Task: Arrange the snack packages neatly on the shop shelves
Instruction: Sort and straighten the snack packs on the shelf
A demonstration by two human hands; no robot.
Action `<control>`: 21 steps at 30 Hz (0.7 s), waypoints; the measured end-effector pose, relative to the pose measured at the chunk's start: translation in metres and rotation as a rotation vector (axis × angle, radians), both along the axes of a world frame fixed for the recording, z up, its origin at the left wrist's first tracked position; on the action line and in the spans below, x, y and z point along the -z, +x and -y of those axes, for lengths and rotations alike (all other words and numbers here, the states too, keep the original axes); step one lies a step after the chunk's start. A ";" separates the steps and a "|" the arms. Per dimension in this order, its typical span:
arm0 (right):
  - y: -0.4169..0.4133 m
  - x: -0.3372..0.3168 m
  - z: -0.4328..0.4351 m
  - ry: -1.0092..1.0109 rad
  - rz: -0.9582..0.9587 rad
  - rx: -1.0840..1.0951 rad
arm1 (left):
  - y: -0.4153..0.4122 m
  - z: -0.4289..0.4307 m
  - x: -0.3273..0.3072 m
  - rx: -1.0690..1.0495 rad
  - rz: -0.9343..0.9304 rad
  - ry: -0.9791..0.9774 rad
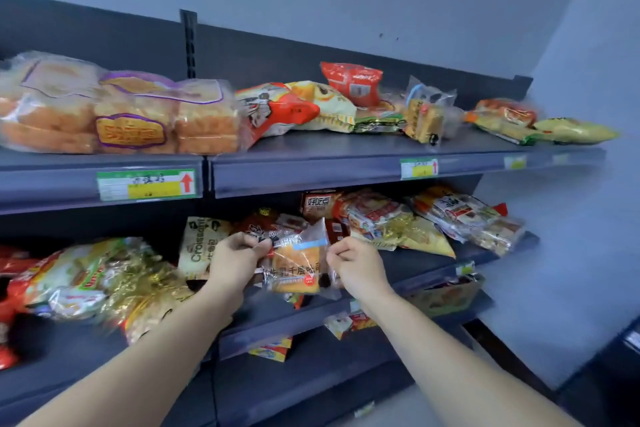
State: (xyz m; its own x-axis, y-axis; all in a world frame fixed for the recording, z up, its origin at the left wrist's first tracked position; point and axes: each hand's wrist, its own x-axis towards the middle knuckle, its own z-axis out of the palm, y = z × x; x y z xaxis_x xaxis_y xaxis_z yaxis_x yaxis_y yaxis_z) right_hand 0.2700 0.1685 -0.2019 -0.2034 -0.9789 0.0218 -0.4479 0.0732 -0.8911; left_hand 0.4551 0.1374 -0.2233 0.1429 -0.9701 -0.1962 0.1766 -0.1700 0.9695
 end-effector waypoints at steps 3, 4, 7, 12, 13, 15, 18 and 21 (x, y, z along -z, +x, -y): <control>-0.056 0.003 0.003 -0.016 -0.034 0.079 | -0.056 0.015 0.003 0.099 0.017 -0.005; -0.073 0.004 0.004 -0.016 -0.039 0.103 | -0.073 0.019 0.003 0.128 0.012 -0.003; -0.118 0.008 0.010 0.001 -0.032 0.173 | -0.120 0.033 0.006 0.203 0.001 0.025; -0.186 0.020 0.030 0.036 -0.041 0.289 | -0.189 0.063 0.011 0.284 0.012 0.028; -0.194 0.021 0.033 0.040 -0.031 0.307 | -0.197 0.069 0.011 0.297 0.031 0.025; -0.216 0.024 0.042 0.048 -0.006 0.348 | -0.218 0.085 0.014 0.342 0.072 0.019; -0.248 0.027 0.060 0.056 0.040 0.388 | -0.250 0.107 0.011 0.403 0.068 0.028; -0.279 0.026 0.082 0.068 0.071 0.418 | -0.285 0.129 0.007 0.428 0.060 0.002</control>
